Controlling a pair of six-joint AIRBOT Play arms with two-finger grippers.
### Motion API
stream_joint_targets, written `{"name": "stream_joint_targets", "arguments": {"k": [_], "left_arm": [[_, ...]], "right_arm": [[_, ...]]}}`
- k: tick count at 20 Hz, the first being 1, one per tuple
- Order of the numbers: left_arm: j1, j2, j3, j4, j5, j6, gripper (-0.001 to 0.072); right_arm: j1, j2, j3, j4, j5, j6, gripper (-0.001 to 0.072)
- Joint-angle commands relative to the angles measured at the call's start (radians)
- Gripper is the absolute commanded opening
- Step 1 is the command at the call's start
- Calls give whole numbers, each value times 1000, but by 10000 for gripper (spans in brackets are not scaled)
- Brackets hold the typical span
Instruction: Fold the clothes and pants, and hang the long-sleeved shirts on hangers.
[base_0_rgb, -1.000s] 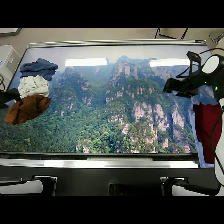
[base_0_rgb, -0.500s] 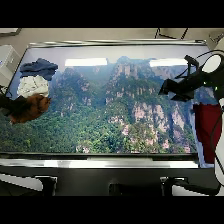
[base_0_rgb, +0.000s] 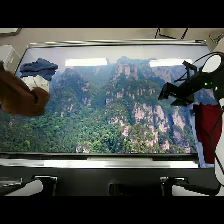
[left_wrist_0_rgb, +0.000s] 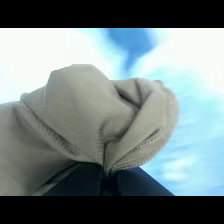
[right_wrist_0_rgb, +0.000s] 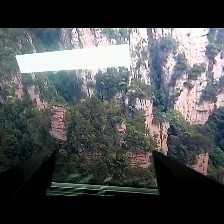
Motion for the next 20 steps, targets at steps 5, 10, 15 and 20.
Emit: {"name": "stream_joint_targets", "arguments": {"k": [5,10,15,20], "left_arm": [[-635,415,-90,-63,317,-36,24],[-1030,316,-99,-62,657,-72,23],[-995,174,-100,-29,422,-72,24],[-883,74,-346,162,52,-128,25]], "right_arm": [[-1,34,2,-8,-8,-51,686],[-1,156,5,-143,-97,-70,686],[-1,244,5,-301,-85,-101,686],[0,240,-119,-154,-17,-101,685]]}}
